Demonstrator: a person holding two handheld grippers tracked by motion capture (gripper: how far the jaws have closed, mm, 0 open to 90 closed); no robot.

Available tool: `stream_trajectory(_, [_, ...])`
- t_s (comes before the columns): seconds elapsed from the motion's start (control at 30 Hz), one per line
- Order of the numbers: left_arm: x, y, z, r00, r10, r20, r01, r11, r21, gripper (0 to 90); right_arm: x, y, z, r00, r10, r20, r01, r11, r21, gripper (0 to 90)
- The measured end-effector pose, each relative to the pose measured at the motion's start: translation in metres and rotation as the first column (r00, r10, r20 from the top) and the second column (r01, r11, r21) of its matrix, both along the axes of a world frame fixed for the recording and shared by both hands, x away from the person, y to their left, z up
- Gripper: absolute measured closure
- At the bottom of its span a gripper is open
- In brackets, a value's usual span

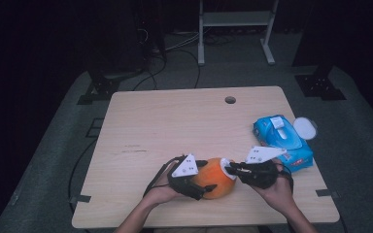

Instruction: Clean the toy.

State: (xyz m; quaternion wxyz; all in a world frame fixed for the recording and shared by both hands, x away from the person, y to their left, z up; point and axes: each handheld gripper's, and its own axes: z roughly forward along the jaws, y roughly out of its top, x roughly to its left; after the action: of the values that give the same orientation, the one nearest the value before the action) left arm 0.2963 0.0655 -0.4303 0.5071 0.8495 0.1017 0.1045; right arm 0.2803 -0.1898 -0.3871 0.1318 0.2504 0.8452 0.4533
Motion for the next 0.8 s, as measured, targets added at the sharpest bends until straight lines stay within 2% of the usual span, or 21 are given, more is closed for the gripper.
stream_trajectory(0.1, [0.003, 0.005, -0.002, 0.9998, 0.006, -0.02, -0.006, 1.0, -0.003, 26.3, -0.002, 0.003, 0.001, 0.9999, 0.014, 0.01, -0.014, 1.0, -0.006, 80.9])
stream_trajectory(0.27, [0.008, 0.014, -0.006, 0.9983, 0.021, -0.055, -0.023, 0.9994, -0.025, 27.1, 0.007, -0.013, -0.004, 0.9991, -0.04, -0.013, 0.04, 0.999, 0.005, 80.9])
stream_trajectory(0.37, [0.009, 0.017, -0.009, 0.9973, 0.022, -0.069, -0.025, 0.9991, -0.034, 27.1, 0.007, -0.016, -0.006, 0.9987, -0.048, -0.016, 0.048, 0.999, 0.004, 80.9])
stream_trajectory(0.5, [0.009, 0.018, -0.01, 0.9968, 0.026, -0.075, -0.028, 0.999, -0.035, 27.0, 0.004, -0.011, -0.004, 0.9992, -0.037, -0.013, 0.037, 0.999, 0.014, 80.9])
stream_trajectory(0.53, [0.01, 0.019, -0.011, 0.9964, 0.025, -0.081, -0.028, 0.9989, -0.037, 27.0, 0.0, -0.004, -0.002, 1.0, -0.007, 0.001, 0.007, 1.0, 0.022, 80.9])
stream_trajectory(0.6, [0.01, 0.02, -0.011, 0.9963, 0.022, -0.083, -0.025, 0.9989, -0.04, 27.1, -0.002, -0.001, -0.002, 0.9999, -0.003, 0.012, 0.003, 1.0, 0.009, 80.9])
stream_trajectory(0.67, [0.01, 0.021, -0.011, 0.996, 0.019, -0.087, -0.023, 0.9989, -0.041, 27.1, 0.001, -0.004, -0.003, 1.0, -0.009, 0.002, 0.009, 1.0, 0.02, 80.9])
stream_trajectory(0.8, [0.01, 0.022, -0.011, 0.9962, 0.013, -0.086, -0.016, 0.9993, -0.034, 27.1, 0.01, -0.017, -0.01, 0.9979, -0.047, -0.045, 0.049, 0.998, 0.047, 80.8])
